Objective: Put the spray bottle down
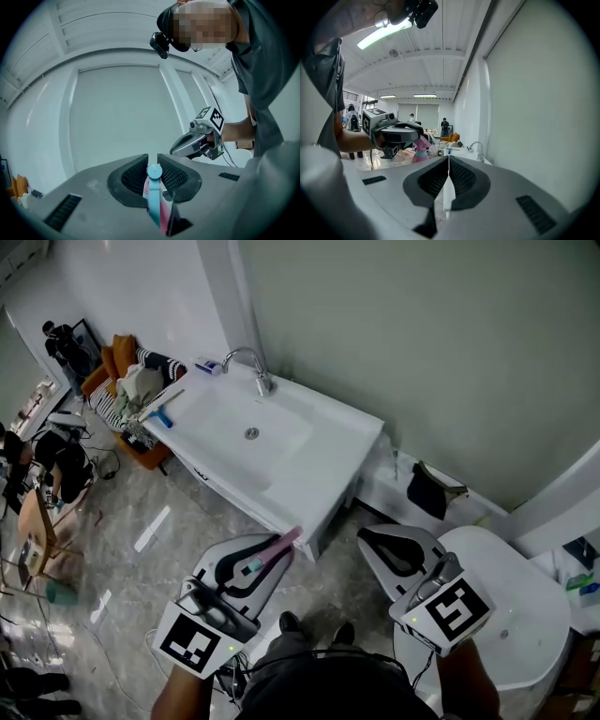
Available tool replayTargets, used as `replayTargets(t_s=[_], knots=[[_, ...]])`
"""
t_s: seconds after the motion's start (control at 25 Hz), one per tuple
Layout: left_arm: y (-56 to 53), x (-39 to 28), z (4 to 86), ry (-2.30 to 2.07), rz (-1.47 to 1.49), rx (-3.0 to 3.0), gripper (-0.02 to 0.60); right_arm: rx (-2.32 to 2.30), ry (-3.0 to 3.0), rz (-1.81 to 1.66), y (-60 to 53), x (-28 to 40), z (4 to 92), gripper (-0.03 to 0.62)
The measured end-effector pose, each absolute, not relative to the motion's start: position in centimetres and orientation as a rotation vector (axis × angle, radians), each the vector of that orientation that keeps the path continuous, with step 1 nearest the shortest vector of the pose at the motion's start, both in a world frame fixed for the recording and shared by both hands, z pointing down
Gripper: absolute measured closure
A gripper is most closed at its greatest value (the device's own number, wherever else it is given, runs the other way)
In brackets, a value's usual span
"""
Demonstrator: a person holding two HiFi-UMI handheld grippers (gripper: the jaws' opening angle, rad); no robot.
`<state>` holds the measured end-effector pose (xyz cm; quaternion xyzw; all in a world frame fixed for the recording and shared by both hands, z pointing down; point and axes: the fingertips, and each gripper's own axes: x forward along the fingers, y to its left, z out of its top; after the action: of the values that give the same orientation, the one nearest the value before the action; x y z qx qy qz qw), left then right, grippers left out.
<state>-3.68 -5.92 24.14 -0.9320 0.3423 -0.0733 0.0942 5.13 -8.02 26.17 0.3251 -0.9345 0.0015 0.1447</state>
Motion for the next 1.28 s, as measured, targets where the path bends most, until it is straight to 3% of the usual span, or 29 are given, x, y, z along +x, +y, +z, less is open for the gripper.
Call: replayTargets(t_s=[0.96,1.28], knots=[[-14.1,-11.1,24.1,0.744,-0.119,-2.851,0.523,1.172,-2.570,0.002,-14.7,-2.5,25.8,0.585],[-16.5,-9.8,24.7,0.772,-0.119,-2.864,0.522,1.153,-2.577,0.018,-16.8,-1.1,26.1,0.585]])
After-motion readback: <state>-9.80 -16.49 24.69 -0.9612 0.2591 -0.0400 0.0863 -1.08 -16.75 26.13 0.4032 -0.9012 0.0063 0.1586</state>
